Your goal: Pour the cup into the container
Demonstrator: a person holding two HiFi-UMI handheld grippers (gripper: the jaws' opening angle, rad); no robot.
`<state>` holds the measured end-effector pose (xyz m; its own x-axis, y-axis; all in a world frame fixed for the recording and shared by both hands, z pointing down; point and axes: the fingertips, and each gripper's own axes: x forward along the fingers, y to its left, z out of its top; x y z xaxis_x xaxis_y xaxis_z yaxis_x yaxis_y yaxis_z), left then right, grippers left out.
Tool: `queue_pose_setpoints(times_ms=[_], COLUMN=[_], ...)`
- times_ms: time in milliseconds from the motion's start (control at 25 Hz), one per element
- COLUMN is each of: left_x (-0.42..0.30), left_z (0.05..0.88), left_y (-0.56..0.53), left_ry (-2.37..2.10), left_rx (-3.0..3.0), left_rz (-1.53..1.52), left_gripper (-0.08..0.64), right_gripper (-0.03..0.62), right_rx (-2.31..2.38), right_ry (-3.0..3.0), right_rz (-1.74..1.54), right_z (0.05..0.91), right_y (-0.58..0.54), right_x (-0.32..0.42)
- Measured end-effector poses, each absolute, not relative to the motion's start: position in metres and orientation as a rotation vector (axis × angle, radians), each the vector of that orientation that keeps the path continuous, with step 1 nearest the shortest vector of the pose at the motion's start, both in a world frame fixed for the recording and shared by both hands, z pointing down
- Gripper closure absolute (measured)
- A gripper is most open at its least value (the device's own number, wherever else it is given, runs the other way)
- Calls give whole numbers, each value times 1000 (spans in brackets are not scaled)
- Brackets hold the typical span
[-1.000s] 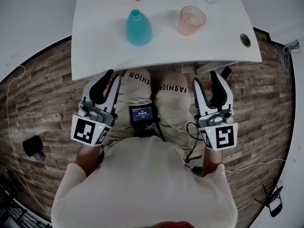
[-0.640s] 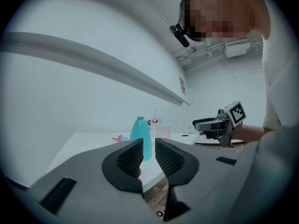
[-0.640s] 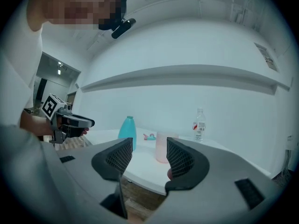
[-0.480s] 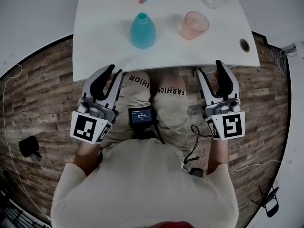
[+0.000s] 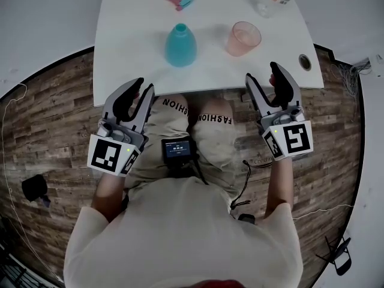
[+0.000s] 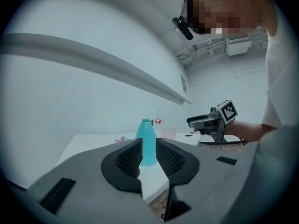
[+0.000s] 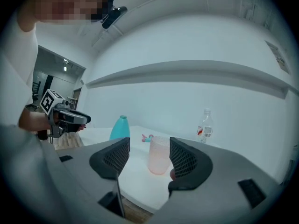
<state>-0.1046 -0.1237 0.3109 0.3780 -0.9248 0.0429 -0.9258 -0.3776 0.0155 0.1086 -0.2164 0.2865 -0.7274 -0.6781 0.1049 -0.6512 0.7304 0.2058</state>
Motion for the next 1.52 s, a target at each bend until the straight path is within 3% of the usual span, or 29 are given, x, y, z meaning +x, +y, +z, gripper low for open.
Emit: queue_pose_setpoints(times_ms=[880,1520], left_x=[-97,-103], left_z=[302,306], left_y=[-147,-142], left_ry=[-1725,-1706], left_rx=[2607,2603], left_rz=[90,126], left_gripper=[474,474], right_gripper=[224,219], right_rx=[921,562], right_ry=[-2675,-2671], right_rz=[-122,-205], right_z=[325,341], right_y=[-299,-317], right_x=[93,82])
